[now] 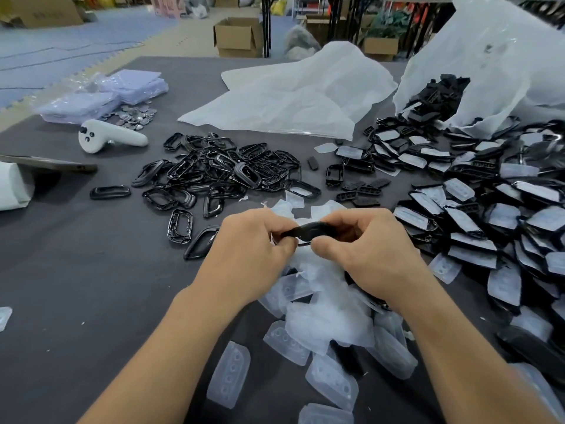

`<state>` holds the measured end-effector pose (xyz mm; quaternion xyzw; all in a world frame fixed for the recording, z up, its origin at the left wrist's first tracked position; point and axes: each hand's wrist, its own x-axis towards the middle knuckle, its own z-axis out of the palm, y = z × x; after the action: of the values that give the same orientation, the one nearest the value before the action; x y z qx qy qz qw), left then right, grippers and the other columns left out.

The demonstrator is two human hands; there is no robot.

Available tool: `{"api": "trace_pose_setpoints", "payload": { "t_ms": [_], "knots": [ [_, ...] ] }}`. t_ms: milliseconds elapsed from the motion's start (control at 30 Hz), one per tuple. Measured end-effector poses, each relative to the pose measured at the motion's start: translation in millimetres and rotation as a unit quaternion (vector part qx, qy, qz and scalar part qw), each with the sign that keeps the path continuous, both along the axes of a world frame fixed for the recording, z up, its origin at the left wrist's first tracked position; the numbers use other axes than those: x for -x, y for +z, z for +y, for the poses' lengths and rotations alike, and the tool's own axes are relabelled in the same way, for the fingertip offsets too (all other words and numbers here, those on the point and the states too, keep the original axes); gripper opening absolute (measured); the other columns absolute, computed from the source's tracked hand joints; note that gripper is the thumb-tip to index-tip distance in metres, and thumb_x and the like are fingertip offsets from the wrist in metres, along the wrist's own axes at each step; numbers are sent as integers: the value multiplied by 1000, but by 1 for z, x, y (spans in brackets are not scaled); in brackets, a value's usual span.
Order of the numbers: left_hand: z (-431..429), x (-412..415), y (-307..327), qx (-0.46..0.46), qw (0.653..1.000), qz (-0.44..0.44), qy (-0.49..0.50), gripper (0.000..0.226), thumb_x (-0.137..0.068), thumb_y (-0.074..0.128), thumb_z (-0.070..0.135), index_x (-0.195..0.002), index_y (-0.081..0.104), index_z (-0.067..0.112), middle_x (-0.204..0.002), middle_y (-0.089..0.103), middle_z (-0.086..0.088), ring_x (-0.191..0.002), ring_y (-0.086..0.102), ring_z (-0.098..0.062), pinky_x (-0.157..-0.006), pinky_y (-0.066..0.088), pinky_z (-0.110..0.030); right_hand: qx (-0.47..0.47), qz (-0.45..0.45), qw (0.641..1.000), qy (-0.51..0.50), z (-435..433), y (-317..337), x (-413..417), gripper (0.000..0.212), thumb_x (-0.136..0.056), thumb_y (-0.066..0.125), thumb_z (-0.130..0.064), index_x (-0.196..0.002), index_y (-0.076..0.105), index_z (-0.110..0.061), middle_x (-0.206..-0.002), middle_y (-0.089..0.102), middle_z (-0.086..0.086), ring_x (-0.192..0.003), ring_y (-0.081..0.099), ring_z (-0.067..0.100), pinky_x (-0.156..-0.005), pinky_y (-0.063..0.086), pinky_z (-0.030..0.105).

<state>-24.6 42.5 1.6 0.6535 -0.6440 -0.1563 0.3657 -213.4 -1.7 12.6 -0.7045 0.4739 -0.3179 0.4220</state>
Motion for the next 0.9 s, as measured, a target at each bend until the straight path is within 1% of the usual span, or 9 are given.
{"api": "trace_pose_setpoints", "payload": {
  "t_ms": [133,267,367,433,500,600,667,800,900],
  "knots": [
    [-1,1,-2,5,999,39,-2,15,-83,79,20,-83,77,35,-75,61,14,-70,54,-8,-60,38,-15,-18,-50,998,-21,-2,0,-3,19,-87,75,-15,-82,80,-33,-63,66,-10,-58,54,3,-53,42,16],
    [-3,2,-2,3,994,105,19,16,-83,79,26,-82,75,42,-65,58,19,-56,50,-2,-55,39,-14,-62,-111,992,-14,0,3,-6,21,-93,70,-10,-87,81,-28,-64,62,-8,-62,53,7,-60,44,20],
    [-4,7,0,-25,980,197,13,4,-78,75,36,-82,77,37,-59,56,17,-53,49,-8,-56,45,-31,-86,-149,985,-13,1,4,-11,22,-96,65,-6,-87,80,-19,-64,64,-1,-63,56,10,-65,48,24],
    [-4,9,1,-40,968,249,8,14,-75,72,42,-81,77,30,-61,55,8,-59,51,-13,-57,43,-36,-97,-172,980,-14,2,5,-14,22,-97,63,-3,-88,80,-15,-67,67,2,-65,59,13,-67,50,27],
    [-5,10,1,-48,964,263,4,17,-75,71,42,-82,76,28,-65,56,3,-61,50,-16,-57,41,-35,-84,-170,981,-26,5,4,-16,23,-98,63,-3,-90,80,-16,-71,71,3,-66,63,14,-66,52,27],
    [-6,9,1,-50,957,287,6,10,-79,68,38,-81,76,32,-62,57,8,-59,51,-12,-56,44,-31,-51,-155,984,-70,8,2,-20,24,-98,64,-8,-86,79,-21,-73,75,1,-63,68,14,-60,54,22],
    [-6,9,1,-58,949,309,3,9,-80,67,36,-80,76,33,-61,59,11,-59,52,-9,-60,46,-25,-49,-161,981,-97,8,2,-20,25,-98,64,-9,-82,78,-22,-73,76,3,-60,69,16,-57,53,22],
    [-5,6,4,-83,935,343,-39,11,-82,68,33,-81,76,26,-66,61,3,-63,52,-11,-68,46,-29,-96,-190,973,-87,8,6,-18,27,-99,63,-9,-78,75,-18,-68,72,5,-55,61,15,-53,48,23],
    [-4,3,7,-80,913,397,-49,9,-82,70,27,-78,78,24,-67,62,1,-64,53,-11,-66,48,-23,-146,-221,963,-57,8,10,-16,27,-99,62,-8,-74,69,-14,-67,69,8,-52,55,15,-55,42,26]
  ]
}}
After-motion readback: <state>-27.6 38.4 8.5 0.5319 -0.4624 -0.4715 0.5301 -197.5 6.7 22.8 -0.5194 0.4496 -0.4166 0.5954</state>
